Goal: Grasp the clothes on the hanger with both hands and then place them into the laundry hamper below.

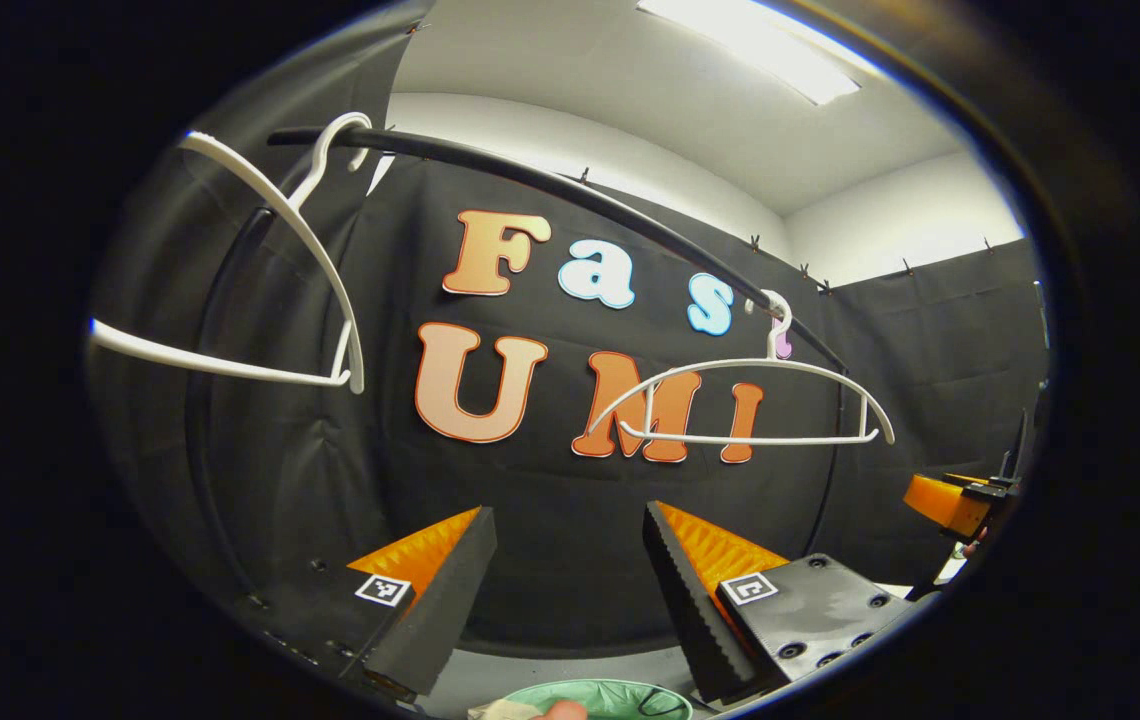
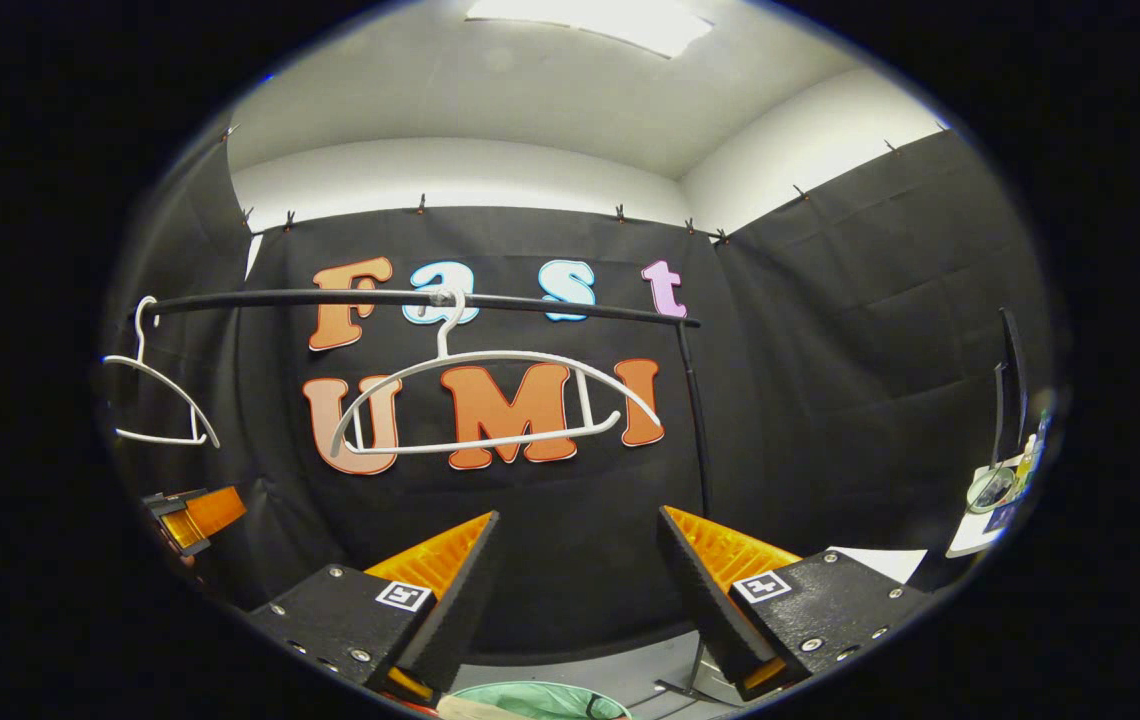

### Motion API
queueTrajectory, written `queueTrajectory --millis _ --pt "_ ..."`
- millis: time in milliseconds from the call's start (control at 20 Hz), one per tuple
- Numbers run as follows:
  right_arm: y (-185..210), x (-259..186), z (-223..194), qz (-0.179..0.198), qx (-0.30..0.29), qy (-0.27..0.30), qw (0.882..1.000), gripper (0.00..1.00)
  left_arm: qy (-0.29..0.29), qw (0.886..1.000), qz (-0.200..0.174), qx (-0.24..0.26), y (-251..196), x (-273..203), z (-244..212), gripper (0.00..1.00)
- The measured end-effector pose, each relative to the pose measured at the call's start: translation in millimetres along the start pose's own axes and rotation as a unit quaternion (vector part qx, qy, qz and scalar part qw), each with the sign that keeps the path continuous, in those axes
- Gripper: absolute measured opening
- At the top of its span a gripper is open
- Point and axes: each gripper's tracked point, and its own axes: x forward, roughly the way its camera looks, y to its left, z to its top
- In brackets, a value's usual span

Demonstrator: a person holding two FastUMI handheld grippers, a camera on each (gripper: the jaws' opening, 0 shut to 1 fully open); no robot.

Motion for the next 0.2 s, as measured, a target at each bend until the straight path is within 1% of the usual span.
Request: queueTrajectory --millis 200 --pt "2.0 -0.2 -1.6 -0.001 0.001 0.001 1.0 0.94 -0.002 1.0 -0.007 -0.002 -4.3 4.3 0.7 0.97"
